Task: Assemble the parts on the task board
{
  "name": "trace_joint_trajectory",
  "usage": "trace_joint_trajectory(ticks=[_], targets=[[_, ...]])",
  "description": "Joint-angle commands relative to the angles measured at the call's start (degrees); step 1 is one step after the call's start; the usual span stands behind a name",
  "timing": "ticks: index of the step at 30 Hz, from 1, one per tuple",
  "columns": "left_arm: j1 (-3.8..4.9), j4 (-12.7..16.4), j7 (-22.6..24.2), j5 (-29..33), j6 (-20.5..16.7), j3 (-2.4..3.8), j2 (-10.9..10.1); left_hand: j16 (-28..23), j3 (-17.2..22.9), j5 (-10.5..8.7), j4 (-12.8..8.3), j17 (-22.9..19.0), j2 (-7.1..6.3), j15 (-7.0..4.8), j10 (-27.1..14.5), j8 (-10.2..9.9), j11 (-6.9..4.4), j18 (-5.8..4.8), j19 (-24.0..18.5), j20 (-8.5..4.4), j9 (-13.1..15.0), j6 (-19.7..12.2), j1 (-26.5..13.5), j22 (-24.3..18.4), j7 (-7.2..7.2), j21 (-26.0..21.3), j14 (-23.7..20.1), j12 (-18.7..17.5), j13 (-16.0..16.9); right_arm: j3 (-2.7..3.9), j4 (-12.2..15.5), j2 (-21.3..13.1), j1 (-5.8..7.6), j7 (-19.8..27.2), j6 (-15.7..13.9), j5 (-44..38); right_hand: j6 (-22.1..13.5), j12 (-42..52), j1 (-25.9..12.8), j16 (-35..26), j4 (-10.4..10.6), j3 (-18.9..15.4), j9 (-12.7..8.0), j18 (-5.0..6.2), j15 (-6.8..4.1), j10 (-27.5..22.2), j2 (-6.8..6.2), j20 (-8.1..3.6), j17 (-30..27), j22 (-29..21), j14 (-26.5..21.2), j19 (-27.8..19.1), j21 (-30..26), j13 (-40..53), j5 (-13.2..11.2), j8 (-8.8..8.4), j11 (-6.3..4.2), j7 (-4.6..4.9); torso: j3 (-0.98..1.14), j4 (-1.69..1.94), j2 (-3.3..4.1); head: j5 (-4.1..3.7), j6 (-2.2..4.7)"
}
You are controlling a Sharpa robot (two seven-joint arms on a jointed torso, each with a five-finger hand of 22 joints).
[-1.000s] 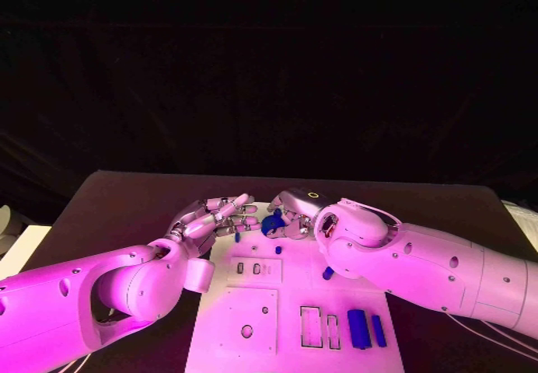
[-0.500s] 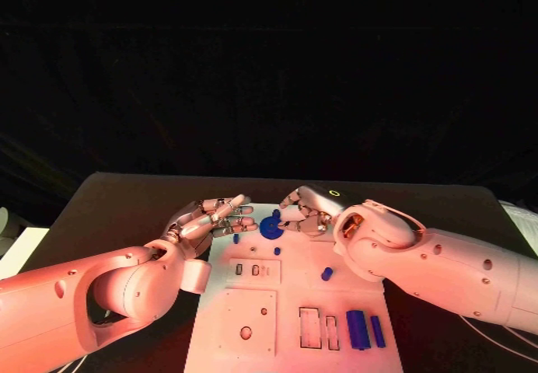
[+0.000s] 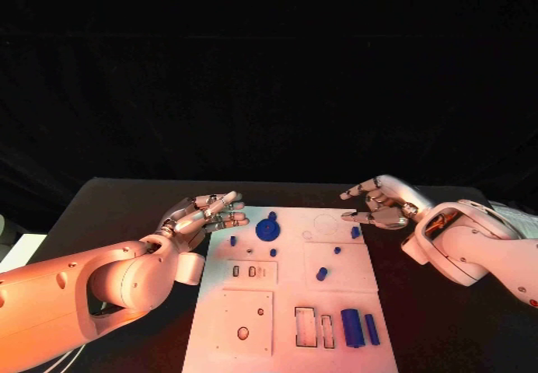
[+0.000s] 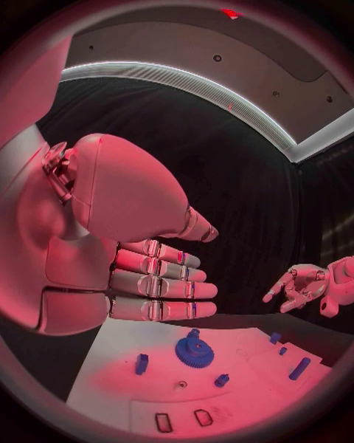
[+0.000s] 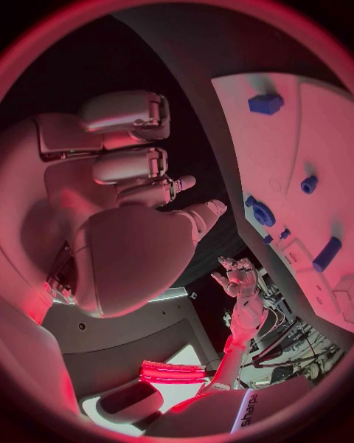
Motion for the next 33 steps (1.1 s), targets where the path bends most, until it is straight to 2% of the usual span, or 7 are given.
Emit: trace_joint_trajectory(ticks=[1, 6, 12, 17, 20, 26, 33], targets=[[0.08, -1.2, 1.5, 0.0, 3.2, 0.05, -0.3, -0.2, 0.0, -0.14, -0.3, 0.1, 0.62, 0.08, 0.1, -0.2, -0.38, 0.73, 0.1, 0.24, 0.1, 0.4, 0.1, -0.1, -0.09, -0.3, -0.1, 0.0, 0.1, -0.14, -0.4, -1.3, -0.53, 4.3, 3.2, 6.1, 0.5, -1.1, 0.6, -0.2, -0.5, -0.1, 0.0, 0.21, -0.36, -0.6, -0.18, -0.43, 9.8, 4.7, 4.7, -0.1, -0.3, 3.7, 0.3, 0.13, -0.07, -0.10, 0.48, -0.76, -0.56, 0.18, -0.10], [0.07, -3.2, 1.6, 0.0, 3.8, 0.05, -0.6, -0.3, 0.1, -0.14, -0.3, 0.1, 0.67, 0.07, 0.2, -0.2, -0.40, 0.73, 0.1, 0.24, 0.1, 0.4, 0.1, -0.1, -0.11, -0.3, -0.1, 0.0, 0.1, -0.23, -2.2, -3.1, -1.38, 4.9, 3.1, 5.8, 0.4, -1.6, 0.9, -0.3, -0.9, -0.3, -0.1, 0.23, -0.45, -0.7, -0.47, -0.55, 9.7, 4.6, 4.7, -0.2, -0.4, 3.3, 0.9, -0.02, -0.15, -0.14, 0.83, -0.70, -0.74, -0.14, -0.16], [0.06, -3.8, 1.5, 0.0, 4.2, 0.04, -0.5, -0.3, 0.1, -0.13, -0.4, 0.1, 0.73, 0.05, 0.2, -0.2, -0.42, 0.73, 0.1, 0.23, 0.1, 0.5, 0.1, -0.1, -0.13, -0.3, -0.1, 0.0, 0.1, -0.27, -4.5, -2.7, -2.43, 5.2, 3.2, 4.9, 0.2, -1.6, 0.9, -0.2, -1.1, -0.5, -0.1, 0.22, -0.47, -0.7, -0.61, -0.58, 9.8, 4.6, 4.7, -0.1, -0.4, 3.3, 1.2, -0.14, -0.14, -0.13, 1.05, -0.63, -0.64, -0.94, -0.28], [0.06, -4.1, 1.3, 0.0, 4.3, 0.03, -0.5, -0.3, 0.1, -0.14, -0.4, 0.1, 0.73, 0.05, 0.2, -0.2, -0.42, 0.73, 0.1, 0.22, 0.1, 0.5, 0.1, -0.1, -0.12, -0.3, -0.1, 0.0, 0.1, -0.27, -6.0, -1.9, -3.77, 5.6, 3.3, 4.2, 0.1, -1.4, 1.0, -0.2, -1.2, -0.6, -0.2, 0.19, -0.47, -0.6, -0.66, -0.60, 10.0, 4.7, 4.7, -0.1, -0.3, 3.4, 1.3, -0.19, -0.15, -0.12, 0.99, -0.64, -0.55, -1.25, -0.19], [0.06, -4.3, 1.2, 0.0, 4.3, 0.02, -0.6, -0.3, 0.1, -0.15, -0.4, 0.2, 0.70, 0.06, 0.2, -0.3, -0.40, 0.73, 0.1, 0.22, 0.1, 0.4, 0.1, -0.1, -0.08, -0.3, -0.1, -0.1, 0.1, -0.27, -6.8, -1.5, -4.20, 5.7, 3.3, 3.8, 0.1, -1.4, 1.0, -0.2, -1.2, -0.6, -0.2, 0.19, -0.47, -0.6, -0.66, -0.60, 10.0, 4.7, 4.7, -0.1, -0.3, 3.4, 1.3, -0.19, -0.15, -0.12, 1.12, -0.62, -0.46, -1.22, -0.21], [0.05, -4.3, 1.0, 0.0, 4.3, 0.02, -0.4, -0.3, 0.1, -0.15, -0.4, 0.2, 0.70, 0.06, 0.2, -0.3, -0.40, 0.73, 0.1, 0.22, 0.1, 0.4, 0.1, -0.1, -0.08, -0.3, -0.1, -0.1, 0.1, -0.27, -8.6, -0.4, -4.56, 6.0, 3.2, 3.1, 0.1, -0.9, 1.2, 0.1, -1.4, -0.6, -0.2, 0.14, -0.48, -0.3, -0.46, -0.62, 10.4, 5.0, 4.9, 0.1, -0.2, 3.7, 1.5, -0.16, -0.15, -0.12, 1.20, -0.57, -0.33, -1.90, -0.63], [0.05, -4.5, 0.6, 0.0, 4.3, 0.02, -0.3, -0.4, 0.1, -0.16, -0.4, 0.2, 0.71, 0.06, 0.2, -0.3, -0.37, 0.72, 0.1, 0.22, 0.1, 0.4, 0.2, -0.1, -0.05, -0.3, -0.1, -0.1, 0.1, -0.26, -10.5, 1.0, -4.74, 6.4, 3.4, 2.7, 0.6, -0.4, 1.5, 0.3, -1.7, -0.3, -0.1, 0.05, -0.51, 0.1, 0.21, -0.65, 10.8, 5.3, 5.0, 0.3, -0.1, 4.0, 1.4, 0.08, -0.20, -0.16, 1.21, -0.65, -0.38, -1.73, -1.02]])
